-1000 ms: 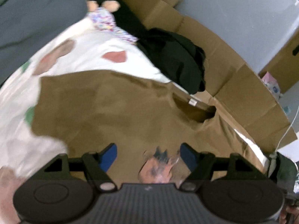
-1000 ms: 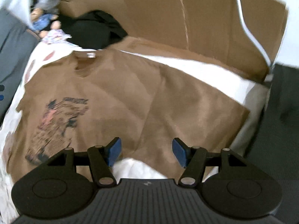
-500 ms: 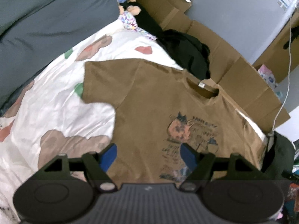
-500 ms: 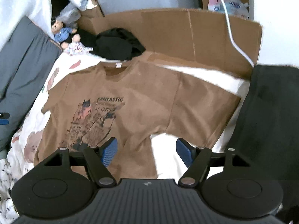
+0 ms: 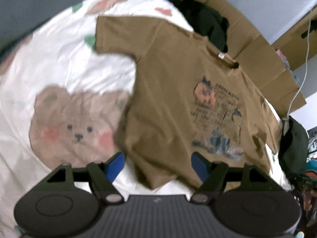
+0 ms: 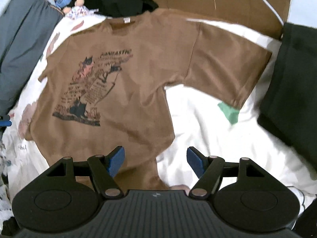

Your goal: Fold clothes

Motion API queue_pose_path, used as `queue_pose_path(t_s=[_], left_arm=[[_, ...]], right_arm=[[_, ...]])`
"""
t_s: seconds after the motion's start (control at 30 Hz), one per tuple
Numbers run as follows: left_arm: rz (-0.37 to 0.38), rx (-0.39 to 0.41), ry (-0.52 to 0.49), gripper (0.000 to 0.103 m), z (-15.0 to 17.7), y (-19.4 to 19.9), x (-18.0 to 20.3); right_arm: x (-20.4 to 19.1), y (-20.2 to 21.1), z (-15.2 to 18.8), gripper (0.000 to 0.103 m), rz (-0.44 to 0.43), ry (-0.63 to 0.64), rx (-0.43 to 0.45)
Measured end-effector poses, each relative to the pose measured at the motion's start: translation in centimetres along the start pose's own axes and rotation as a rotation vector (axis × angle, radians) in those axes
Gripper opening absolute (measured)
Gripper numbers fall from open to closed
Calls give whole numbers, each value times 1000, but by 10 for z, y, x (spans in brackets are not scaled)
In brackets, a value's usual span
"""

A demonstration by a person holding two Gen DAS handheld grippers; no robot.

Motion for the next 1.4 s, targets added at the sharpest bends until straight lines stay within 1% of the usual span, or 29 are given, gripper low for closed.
queue_pose_path(t_s=[0.1, 0.17, 0.23, 0.37, 0.5, 0.53, 0.6, 0.67, 0.8, 0.83, 0.87, 0.9, 0.93, 0.97, 1.0, 1.03, 1.07, 1.1, 1.13, 1.23, 1.3, 1.4], left_arm=[[48, -21, -8, 77, 11, -12, -12], [61, -45, -29, 78, 20, -22, -12], [74, -70, -51, 81, 30, -32, -12], [57, -84, -115, 82, 41, -48, -9], [46, -50, -191, 82, 42, -56, -1], [33, -42, -228, 83, 43, -57, 2], [37, -49, -265, 85, 44, -60, 6], [52, -61, -291, 85, 47, -61, 9], [41, -57, -299, 85, 47, -72, 13], [39, -56, -297, 82, 47, -75, 14], [36, -54, -294, 80, 47, -79, 15], [38, -64, -297, 73, 47, -81, 17], [41, -75, -299, 58, 47, -84, 18], [43, -85, -300, 52, 47, -85, 19], [55, -98, -293, 40, 45, -85, 21], [68, -112, -286, 29, 44, -85, 22], [80, -115, -277, 23, 42, -84, 23], [116, -121, -251, 18, 37, -80, 24], [155, -117, -228, 17, 32, -73, 26], [228, -86, -209, 15, 14, -55, 32], [249, -69, -205, 15, 3, -49, 37], [251, -55, -209, 12, -14, -53, 46]], right_arm=[[-6, -11, 5, 74, -3, 39, -31], [-9, -18, 7, 74, 8, 47, -63], [-14, -21, 10, 74, -7, 60, -81], [-19, -27, 17, 74, -10, 101, -125], [-23, -37, 27, 75, -17, 146, -170], [-24, -38, 28, 75, -21, 150, -172], [-29, -41, 31, 75, -45, 165, -173], [-36, -45, 35, 75, -67, 186, -185], [-41, -60, 43, 75, -58, 210, -249], [-42, -63, 44, 75, -57, 207, -257], [-42, -65, 45, 72, -57, 203, -265], [-42, -67, 46, 68, -61, 199, -272], [-42, -66, 46, 55, -65, 201, -274], [-43, -66, 46, 45, -70, 204, -277], [-44, -65, 46, 38, -75, 207, -278], [-44, -63, 46, 26, -85, 210, -278], [-45, -58, 44, 21, -113, 208, -274], [-45, -52, 42, 19, -135, 202, -269], [-45, -49, 41, 18, -143, 200, -265], [-43, -30, 32, 17, -164, 182, -229], [-39, -24, 27, 17, -165, 172, -208], [-31, -18, 17, 17, -149, 160, -176]])
Point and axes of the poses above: each gripper's, at about its wrist camera, not at the fingertips, and y roughly against the way its jaws point, x to its right, z to its underside, the point moved 4 cm from there along -y, roughly the way its jaws point, and after that the axes turned 14 degrees about y, right-handed, at the moved point
